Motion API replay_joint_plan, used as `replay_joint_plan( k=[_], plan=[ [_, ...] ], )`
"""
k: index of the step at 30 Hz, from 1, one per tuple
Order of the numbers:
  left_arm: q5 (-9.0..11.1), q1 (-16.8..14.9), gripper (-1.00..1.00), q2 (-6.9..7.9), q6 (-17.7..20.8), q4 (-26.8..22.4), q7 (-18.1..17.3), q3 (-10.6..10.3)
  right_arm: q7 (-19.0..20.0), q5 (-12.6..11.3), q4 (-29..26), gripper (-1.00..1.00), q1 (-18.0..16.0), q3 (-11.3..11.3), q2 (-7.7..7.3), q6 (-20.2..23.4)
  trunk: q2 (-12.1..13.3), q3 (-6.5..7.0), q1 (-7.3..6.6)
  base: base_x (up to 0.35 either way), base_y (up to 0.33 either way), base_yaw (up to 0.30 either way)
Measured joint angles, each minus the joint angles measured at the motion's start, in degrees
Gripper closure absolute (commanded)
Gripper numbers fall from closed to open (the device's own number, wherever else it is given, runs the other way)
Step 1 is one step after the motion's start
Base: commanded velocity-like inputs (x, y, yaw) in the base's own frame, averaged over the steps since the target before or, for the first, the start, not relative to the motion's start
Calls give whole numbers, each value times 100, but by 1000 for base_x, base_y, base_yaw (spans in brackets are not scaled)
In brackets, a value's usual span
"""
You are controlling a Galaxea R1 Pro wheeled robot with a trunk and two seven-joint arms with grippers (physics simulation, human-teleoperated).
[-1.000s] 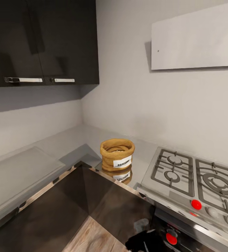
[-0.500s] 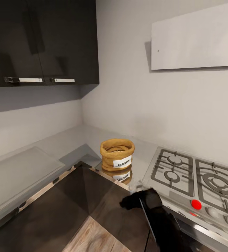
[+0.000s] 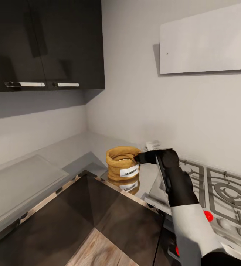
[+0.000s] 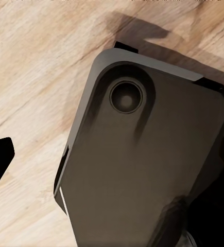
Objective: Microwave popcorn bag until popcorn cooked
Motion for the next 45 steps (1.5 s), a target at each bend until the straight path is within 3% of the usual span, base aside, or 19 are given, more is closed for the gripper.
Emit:
replay_joint_plan(
  k=[1,5,8,11,15,17,19,25,45],
  plan=[
    [0,2,-100,0,0,-1,0,0,1,-2,-1,-100,-91,-33,0,0,0,0,0,0,0,0],
    [0,0,-100,0,0,-2,2,0,2,-6,68,-100,-556,-240,-487,-3,0,0,0,0,0,0],
    [0,-1,-100,0,0,2,1,0,-9,-26,212,-100,-948,-278,-652,-1,0,0,0,0,0,0],
    [0,-1,-100,0,0,0,-1,0,-23,-31,752,-100,-1433,-286,-704,2,0,0,0,0,0,0],
    [0,-2,-100,0,0,-3,0,0,-57,-26,2054,-100,-2021,-320,-677,3,1,0,0,0,0,0],
    [0,1,-100,0,0,-3,0,0,-89,-22,2595,-100,-2155,-356,-667,4,1,-1,0,0,0,0],
    [0,0,-100,0,0,-3,2,0,-220,-18,2890,-100,-2199,-369,-648,4,1,-1,0,0,0,0],
    [7,-1,-100,2,0,-4,-1,0,-449,-14,2958,-100,-2222,-376,-633,3,0,0,0,0,0,0],
    [3,-1,-100,8,0,-30,-1,0,-438,-32,2896,-100,-2225,-404,-634,3,0,-1,0,118,-86,17]
  ],
)
